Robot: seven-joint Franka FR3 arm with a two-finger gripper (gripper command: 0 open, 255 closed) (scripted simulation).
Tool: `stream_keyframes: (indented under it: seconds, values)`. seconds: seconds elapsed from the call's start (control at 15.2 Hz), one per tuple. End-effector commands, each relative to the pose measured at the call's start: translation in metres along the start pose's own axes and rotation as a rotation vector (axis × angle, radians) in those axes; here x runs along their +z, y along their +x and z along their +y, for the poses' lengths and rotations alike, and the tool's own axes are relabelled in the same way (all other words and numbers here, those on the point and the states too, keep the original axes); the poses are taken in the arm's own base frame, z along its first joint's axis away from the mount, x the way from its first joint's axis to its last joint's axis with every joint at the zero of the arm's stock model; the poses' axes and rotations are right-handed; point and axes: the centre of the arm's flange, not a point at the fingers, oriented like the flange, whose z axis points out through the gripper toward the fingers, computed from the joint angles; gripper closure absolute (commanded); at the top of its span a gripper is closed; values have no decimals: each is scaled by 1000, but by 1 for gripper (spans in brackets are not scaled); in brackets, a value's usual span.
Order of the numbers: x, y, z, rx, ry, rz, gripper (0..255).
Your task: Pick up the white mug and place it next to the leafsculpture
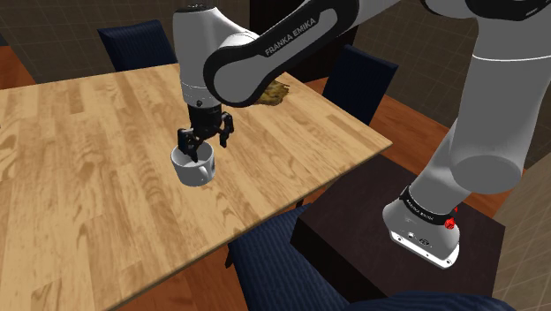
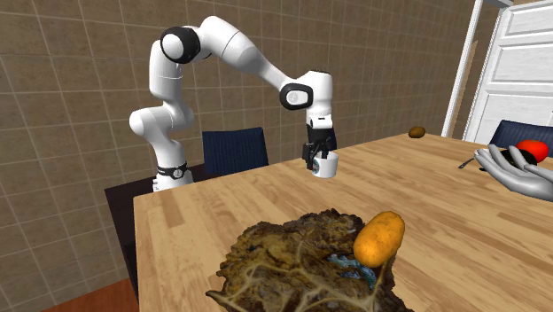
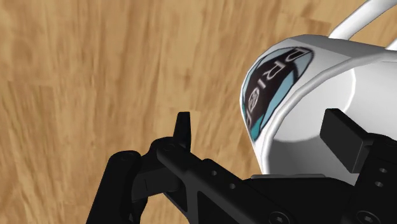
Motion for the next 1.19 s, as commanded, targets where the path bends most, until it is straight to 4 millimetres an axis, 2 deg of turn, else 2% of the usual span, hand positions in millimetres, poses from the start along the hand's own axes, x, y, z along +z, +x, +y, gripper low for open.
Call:
stream_keyframes:
  seconds: [0.0,0.07,0.66,1.12]
  values:
    - [0,0,0,0,0,0,0]
    - [0,0,0,0,0,0,255]
    - [0,0,0,0,0,0,255]
    - [-37,0,-2,0,0,0,255]
